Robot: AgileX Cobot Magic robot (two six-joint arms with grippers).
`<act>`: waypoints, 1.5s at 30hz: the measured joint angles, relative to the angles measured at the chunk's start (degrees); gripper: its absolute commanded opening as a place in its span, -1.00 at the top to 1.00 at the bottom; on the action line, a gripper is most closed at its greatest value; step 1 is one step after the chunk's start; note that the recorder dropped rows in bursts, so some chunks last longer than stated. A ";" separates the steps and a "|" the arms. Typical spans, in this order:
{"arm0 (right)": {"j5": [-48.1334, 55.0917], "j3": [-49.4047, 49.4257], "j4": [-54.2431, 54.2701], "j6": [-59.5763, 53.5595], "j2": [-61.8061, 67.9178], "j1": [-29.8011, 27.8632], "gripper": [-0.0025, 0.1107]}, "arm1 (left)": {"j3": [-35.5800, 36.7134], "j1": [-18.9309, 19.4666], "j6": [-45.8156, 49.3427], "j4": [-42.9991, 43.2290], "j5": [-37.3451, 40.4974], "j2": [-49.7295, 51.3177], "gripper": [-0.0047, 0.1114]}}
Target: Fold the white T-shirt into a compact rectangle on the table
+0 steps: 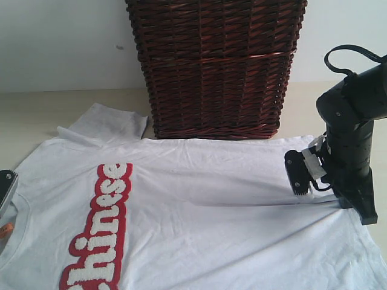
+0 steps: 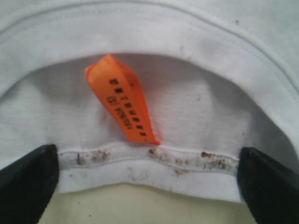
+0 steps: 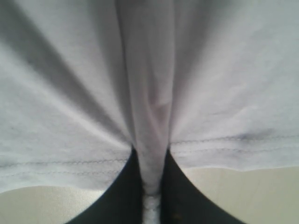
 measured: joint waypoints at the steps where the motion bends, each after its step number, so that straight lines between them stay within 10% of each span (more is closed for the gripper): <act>1: 0.00 0.00 0.00 0.00 0.00 0.00 0.96 | 0.00 0.00 0.00 0.00 0.00 0.11 -0.89; 8: 0.00 0.00 0.09 0.00 0.00 0.00 0.96 | -0.19 0.00 -1.46 0.22 0.48 1.37 -0.68; 15: 0.00 0.00 0.21 0.00 0.00 0.00 0.96 | -0.42 0.00 -3.15 0.22 0.31 1.56 0.90; 23: 0.02 -0.75 1.84 0.84 -0.91 -0.10 0.96 | -1.52 -0.91 -5.84 -0.28 -1.90 -0.59 0.92; 30: -0.60 -0.51 11.03 4.60 -11.28 -0.33 0.96 | -8.44 -1.40 -27.21 -1.25 -2.40 -18.27 0.92; 45: 4.81 -0.51 19.66 5.42 -39.53 -0.21 0.96 | -8.54 10.31 -47.57 -1.25 -5.95 -45.82 0.92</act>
